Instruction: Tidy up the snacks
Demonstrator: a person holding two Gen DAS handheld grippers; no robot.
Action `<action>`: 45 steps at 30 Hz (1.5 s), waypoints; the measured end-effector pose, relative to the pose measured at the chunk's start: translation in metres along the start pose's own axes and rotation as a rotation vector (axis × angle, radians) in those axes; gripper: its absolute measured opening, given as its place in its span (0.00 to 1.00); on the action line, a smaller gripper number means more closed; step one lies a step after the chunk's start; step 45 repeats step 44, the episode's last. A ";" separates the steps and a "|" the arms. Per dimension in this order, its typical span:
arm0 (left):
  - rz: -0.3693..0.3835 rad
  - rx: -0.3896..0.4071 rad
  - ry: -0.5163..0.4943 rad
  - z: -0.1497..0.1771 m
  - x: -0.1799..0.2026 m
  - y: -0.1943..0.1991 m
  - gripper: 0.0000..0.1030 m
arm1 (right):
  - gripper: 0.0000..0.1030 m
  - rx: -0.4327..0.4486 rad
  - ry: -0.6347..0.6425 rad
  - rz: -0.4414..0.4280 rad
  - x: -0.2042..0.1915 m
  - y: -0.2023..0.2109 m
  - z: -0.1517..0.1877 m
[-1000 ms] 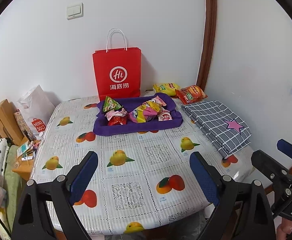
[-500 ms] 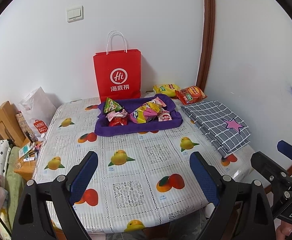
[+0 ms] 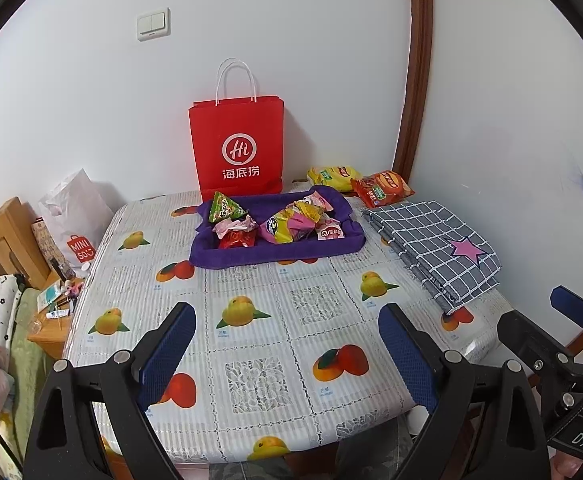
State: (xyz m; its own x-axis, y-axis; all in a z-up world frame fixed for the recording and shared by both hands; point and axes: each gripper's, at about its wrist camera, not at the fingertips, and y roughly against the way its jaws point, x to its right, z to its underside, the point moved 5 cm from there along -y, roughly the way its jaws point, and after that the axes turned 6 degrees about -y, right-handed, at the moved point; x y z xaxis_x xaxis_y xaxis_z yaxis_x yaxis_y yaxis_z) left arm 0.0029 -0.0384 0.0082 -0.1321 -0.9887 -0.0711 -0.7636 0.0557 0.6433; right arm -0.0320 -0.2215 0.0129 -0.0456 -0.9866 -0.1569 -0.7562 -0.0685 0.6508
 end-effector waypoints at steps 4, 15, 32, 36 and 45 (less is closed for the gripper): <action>0.001 0.000 0.001 0.000 0.000 0.000 0.90 | 0.92 0.000 0.000 0.000 0.000 0.000 0.000; -0.001 -0.001 0.003 0.000 0.000 0.001 0.90 | 0.92 0.002 -0.002 -0.001 -0.004 0.002 0.001; -0.005 0.002 0.009 0.001 0.002 0.003 0.90 | 0.92 0.010 0.002 -0.011 -0.008 0.004 0.004; -0.006 0.001 0.012 0.001 0.001 0.003 0.90 | 0.92 0.014 0.008 -0.013 -0.008 0.005 0.004; 0.014 -0.005 0.020 0.001 -0.003 -0.005 0.90 | 0.92 0.003 0.009 -0.011 -0.010 -0.005 0.005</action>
